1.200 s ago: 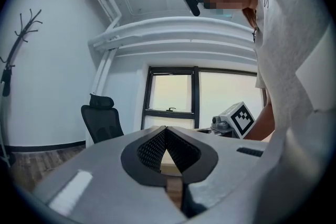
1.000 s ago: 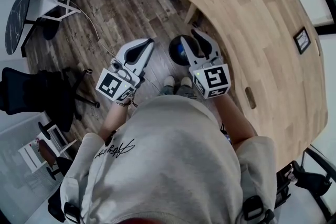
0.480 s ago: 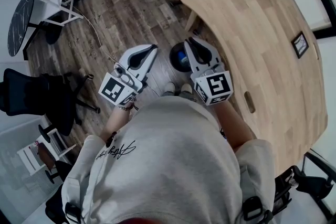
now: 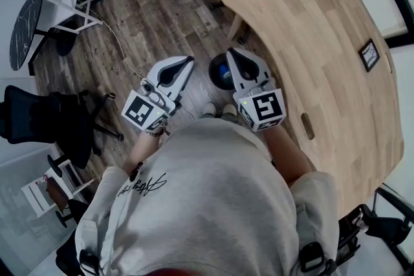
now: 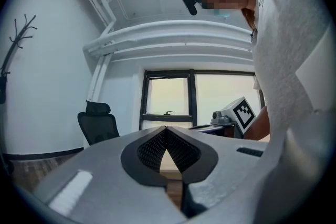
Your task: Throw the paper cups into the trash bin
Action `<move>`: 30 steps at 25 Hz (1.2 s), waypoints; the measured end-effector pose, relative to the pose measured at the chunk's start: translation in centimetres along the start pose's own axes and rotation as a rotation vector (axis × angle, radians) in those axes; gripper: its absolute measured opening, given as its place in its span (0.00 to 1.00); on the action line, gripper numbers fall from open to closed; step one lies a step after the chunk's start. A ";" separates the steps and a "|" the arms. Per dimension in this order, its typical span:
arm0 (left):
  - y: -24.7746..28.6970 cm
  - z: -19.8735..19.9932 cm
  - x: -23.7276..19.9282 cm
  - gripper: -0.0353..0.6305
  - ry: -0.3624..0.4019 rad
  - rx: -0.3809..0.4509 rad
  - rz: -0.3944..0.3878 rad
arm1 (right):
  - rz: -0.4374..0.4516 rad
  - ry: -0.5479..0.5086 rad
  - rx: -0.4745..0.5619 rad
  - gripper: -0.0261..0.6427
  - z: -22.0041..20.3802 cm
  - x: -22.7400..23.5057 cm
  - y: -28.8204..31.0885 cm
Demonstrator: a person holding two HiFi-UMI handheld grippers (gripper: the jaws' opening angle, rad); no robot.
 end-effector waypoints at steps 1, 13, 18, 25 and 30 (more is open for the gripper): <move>0.0 0.0 0.0 0.06 0.000 -0.001 -0.001 | 0.001 -0.007 0.001 0.05 0.1 0.0 0.0; -0.5 0.2 -0.6 0.06 0.000 -0.011 0.017 | 0.020 -0.022 -0.020 0.05 0.1 -0.4 0.3; -0.6 0.2 -0.7 0.06 -0.002 -0.006 0.027 | 0.025 -0.023 -0.010 0.05 0.2 -0.5 0.1; -0.6 -0.1 -0.6 0.06 -0.012 -0.004 0.028 | 0.035 -0.014 0.004 0.05 0.3 -0.7 0.2; -0.8 -0.2 -0.6 0.06 -0.014 -0.001 0.037 | 0.042 -0.017 -0.037 0.05 0.0 -1.1 0.1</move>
Point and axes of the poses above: the fingertips, and each gripper's own axes: y forward along the fingers, x to its right, z out of its top, the point moved 4 cm from there along -y, backward along the fingers, and after that the axes turned 2 degrees about -y, right-handed, at the moved point
